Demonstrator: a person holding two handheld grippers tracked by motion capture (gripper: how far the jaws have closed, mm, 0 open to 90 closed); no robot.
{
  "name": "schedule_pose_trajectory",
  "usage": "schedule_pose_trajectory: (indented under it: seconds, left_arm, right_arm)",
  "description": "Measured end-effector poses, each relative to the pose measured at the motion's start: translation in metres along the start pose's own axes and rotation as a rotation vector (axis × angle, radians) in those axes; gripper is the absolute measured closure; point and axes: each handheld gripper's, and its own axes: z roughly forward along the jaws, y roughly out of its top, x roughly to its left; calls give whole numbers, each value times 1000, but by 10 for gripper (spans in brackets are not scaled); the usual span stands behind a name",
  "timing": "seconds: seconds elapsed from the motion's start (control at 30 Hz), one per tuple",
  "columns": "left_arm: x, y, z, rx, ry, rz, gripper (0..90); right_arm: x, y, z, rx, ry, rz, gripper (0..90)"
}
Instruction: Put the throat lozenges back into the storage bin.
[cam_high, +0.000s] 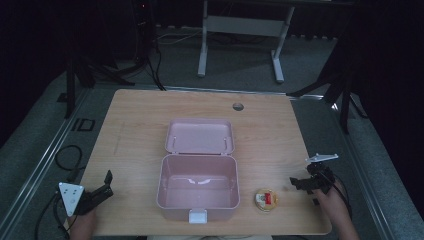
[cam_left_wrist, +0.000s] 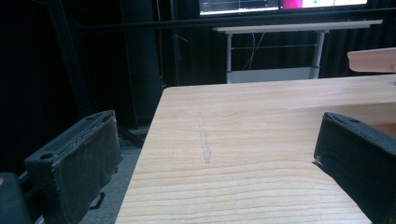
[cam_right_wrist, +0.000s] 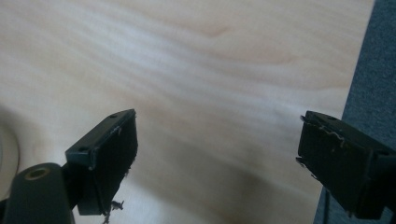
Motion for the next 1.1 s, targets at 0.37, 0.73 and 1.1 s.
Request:
schedule_pose_trajectory:
  seconds: [0.37,0.73,1.1]
  left_arm:
    - [1,0,0,3,-4,-6,9]
    - [2,0,0,2,-13,-11,9]
    - [2,0,0,4,-20,-14,9]
  right_arm:
    - [7,-8,-4,203,106,-78,133]
    - [21,-13,-11,418,263,-360,130]
    - [37,-10,-18,569,291,-573,140]
